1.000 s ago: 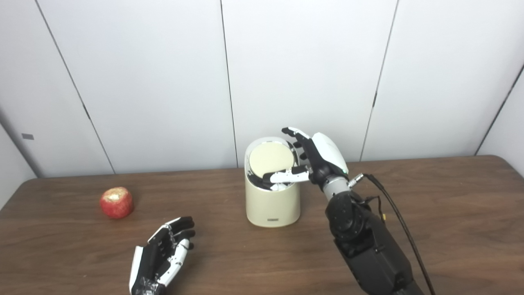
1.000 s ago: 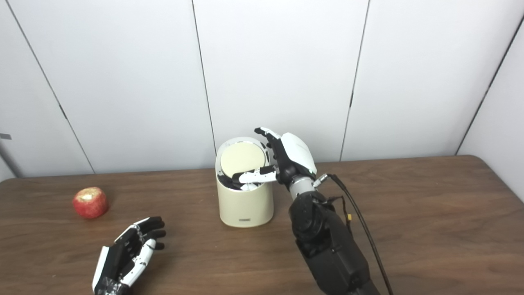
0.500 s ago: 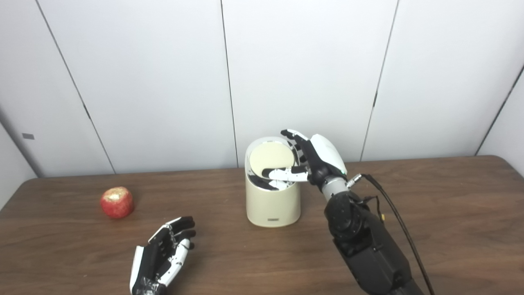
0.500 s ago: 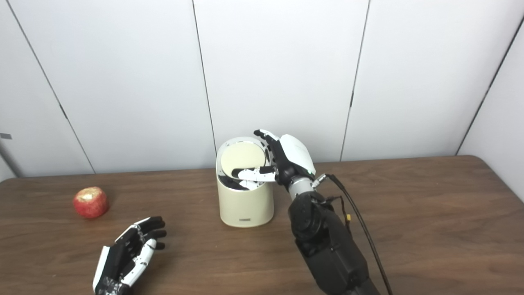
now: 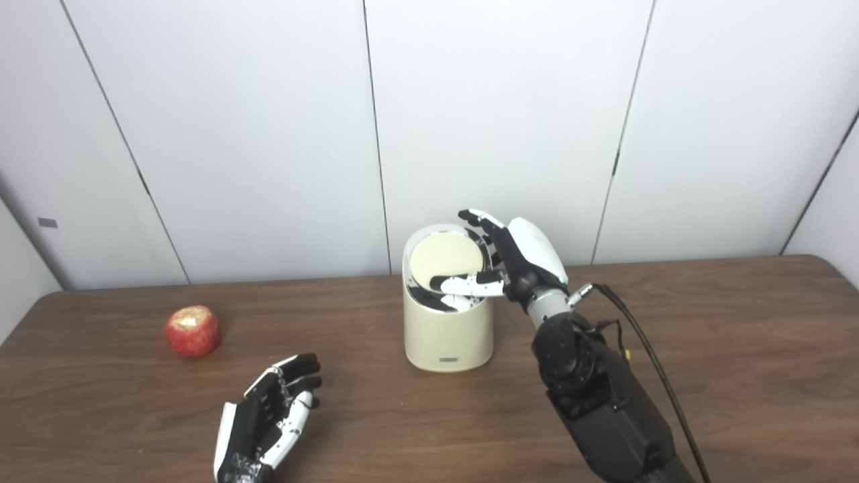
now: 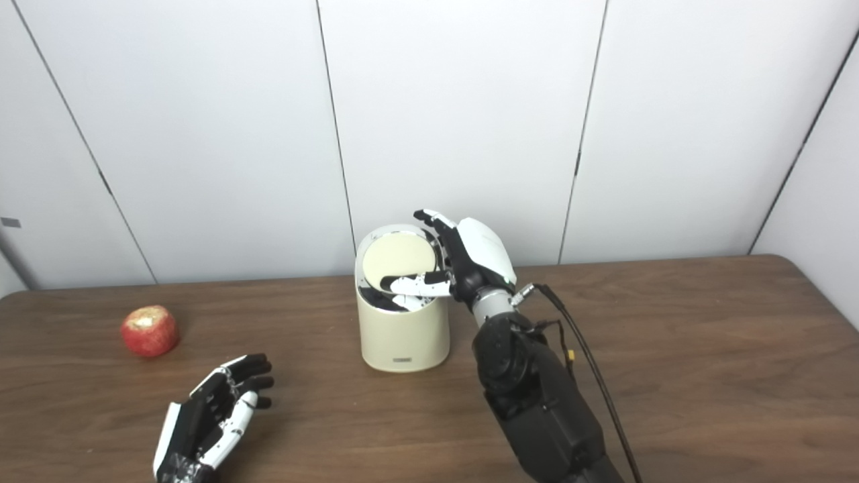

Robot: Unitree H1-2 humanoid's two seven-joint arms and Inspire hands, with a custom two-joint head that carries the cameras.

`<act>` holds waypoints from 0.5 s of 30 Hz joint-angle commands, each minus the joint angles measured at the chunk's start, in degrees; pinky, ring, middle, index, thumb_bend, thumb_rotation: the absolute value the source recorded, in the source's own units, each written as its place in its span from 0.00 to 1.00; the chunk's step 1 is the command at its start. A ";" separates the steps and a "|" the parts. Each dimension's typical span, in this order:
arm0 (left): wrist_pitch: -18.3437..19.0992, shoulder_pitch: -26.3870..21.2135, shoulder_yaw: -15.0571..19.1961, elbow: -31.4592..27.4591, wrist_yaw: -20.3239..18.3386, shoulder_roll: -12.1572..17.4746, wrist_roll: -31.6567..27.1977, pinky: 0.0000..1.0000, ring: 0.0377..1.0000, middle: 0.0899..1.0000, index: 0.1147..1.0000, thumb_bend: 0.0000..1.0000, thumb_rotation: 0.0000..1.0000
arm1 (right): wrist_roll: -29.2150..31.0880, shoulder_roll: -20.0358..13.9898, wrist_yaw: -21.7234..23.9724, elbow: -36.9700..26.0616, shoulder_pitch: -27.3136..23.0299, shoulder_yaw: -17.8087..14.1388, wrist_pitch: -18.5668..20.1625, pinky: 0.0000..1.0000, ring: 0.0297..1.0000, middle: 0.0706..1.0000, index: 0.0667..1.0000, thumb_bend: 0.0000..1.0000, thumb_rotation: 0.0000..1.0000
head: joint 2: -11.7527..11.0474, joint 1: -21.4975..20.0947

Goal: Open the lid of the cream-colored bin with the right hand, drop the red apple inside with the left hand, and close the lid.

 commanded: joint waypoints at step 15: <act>-1.76 -0.83 -0.26 -0.52 0.62 -0.33 0.84 0.60 0.69 0.71 0.68 0.24 0.31 | -0.76 -0.81 -1.17 -1.50 -1.80 -0.38 0.74 0.30 0.41 0.88 0.87 0.80 0.00 | 0.04 0.05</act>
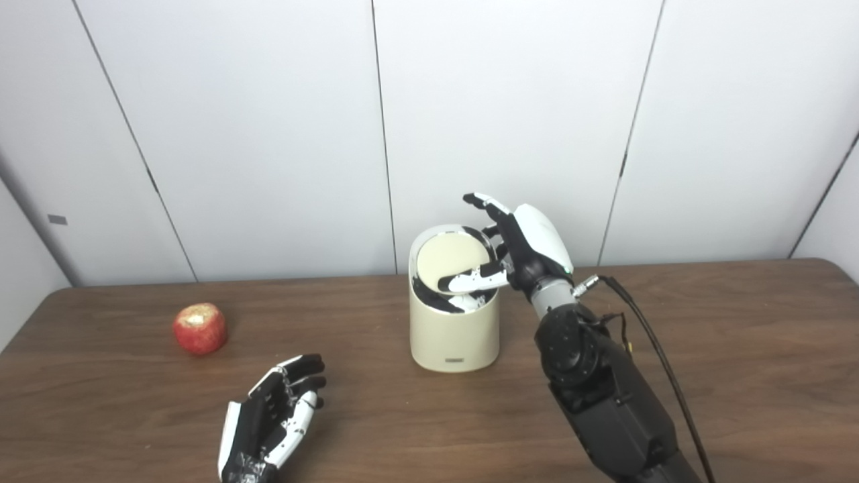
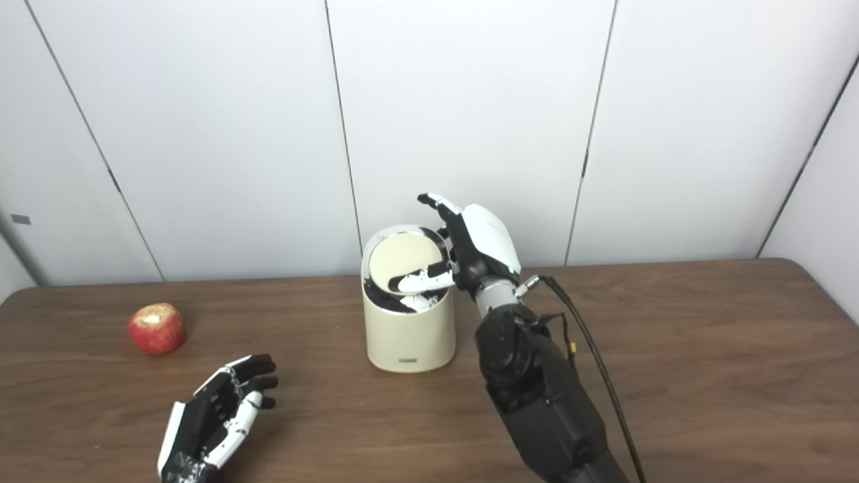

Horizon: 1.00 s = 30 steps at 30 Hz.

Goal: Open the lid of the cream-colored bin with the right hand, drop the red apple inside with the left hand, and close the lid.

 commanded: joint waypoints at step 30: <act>-2.56 -1.01 -0.17 0.32 0.09 0.32 0.25 0.61 0.69 0.72 0.69 0.24 0.36 | 0.92 -0.81 0.52 -0.68 0.26 -0.40 0.01 0.61 0.76 0.89 0.87 0.73 0.52 | -0.29 -0.22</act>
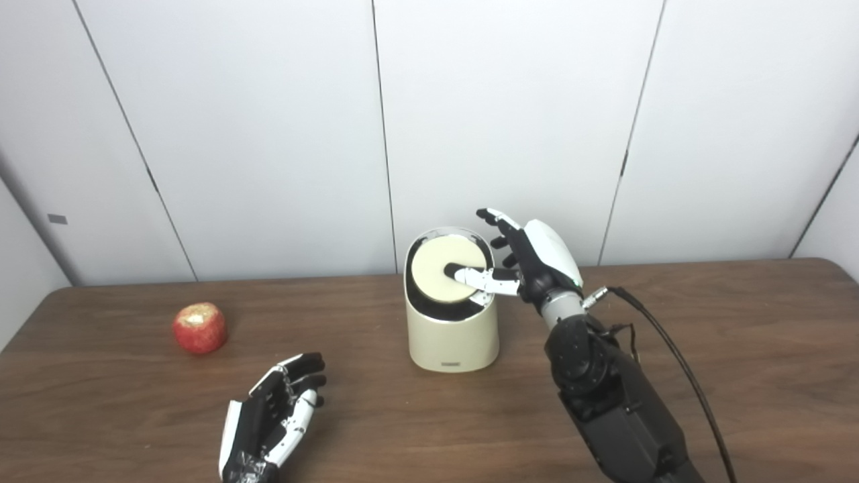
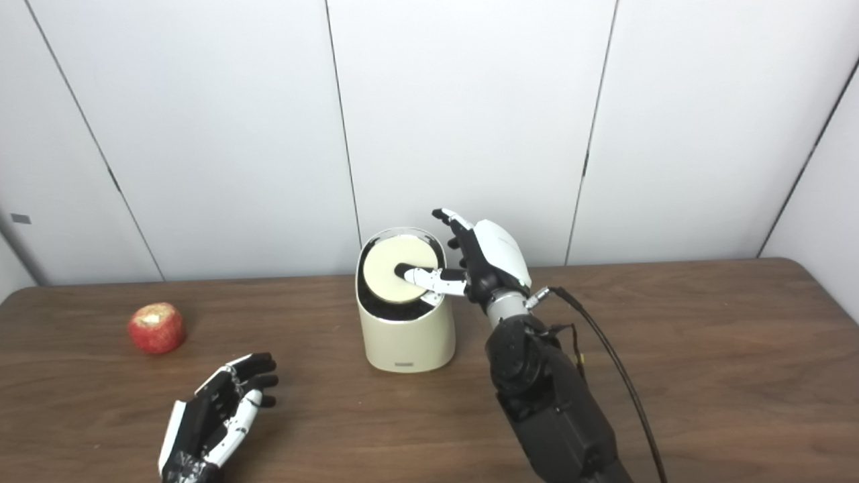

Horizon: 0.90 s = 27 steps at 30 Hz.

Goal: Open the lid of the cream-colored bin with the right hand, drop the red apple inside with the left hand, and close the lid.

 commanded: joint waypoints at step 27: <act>-2.78 -0.94 -0.04 0.41 0.12 0.24 0.13 0.61 0.69 0.71 0.69 0.23 0.31 | 2.53 -0.21 -0.53 -2.68 -1.13 -2.15 -1.71 0.72 0.85 0.92 0.92 0.83 0.98 | -0.43 -0.03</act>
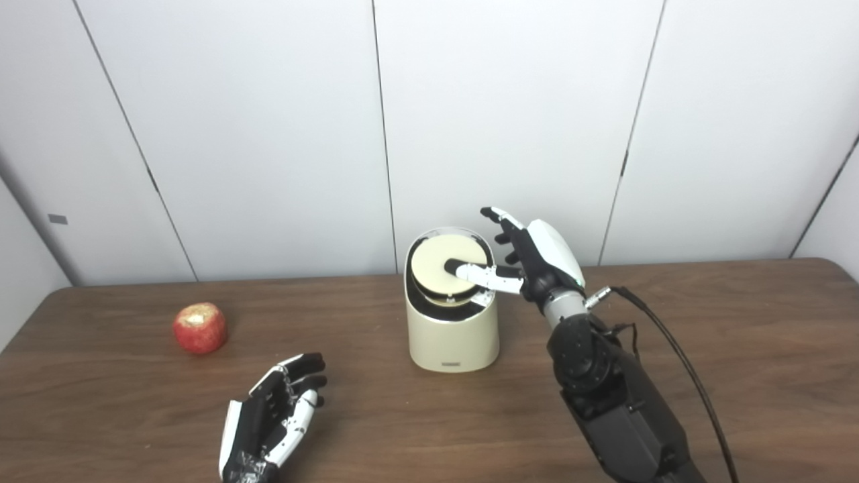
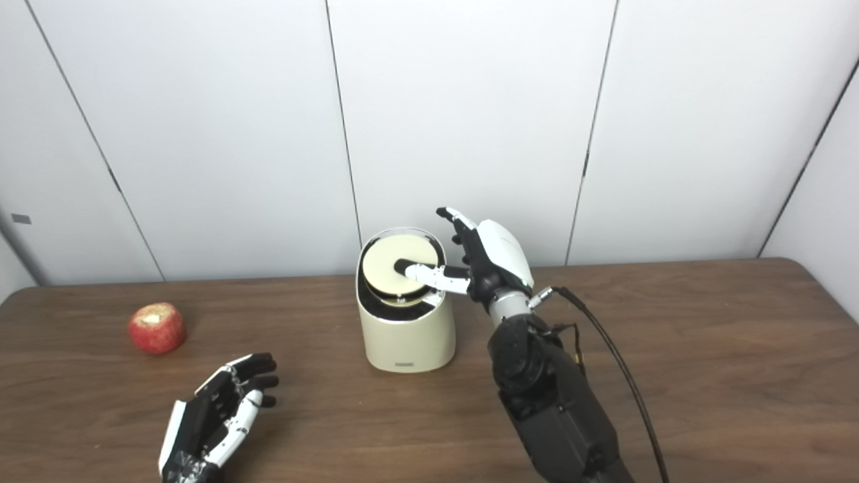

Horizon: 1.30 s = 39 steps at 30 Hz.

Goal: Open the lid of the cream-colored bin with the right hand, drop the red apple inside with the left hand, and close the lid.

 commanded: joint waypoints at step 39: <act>-3.21 -1.45 0.47 1.76 -0.23 0.87 -0.27 0.60 0.69 0.71 0.69 0.24 0.31 | 10.81 -0.07 -18.27 -6.89 21.32 -13.39 -43.82 0.71 0.79 0.80 0.78 0.24 0.55 | -0.50 -0.36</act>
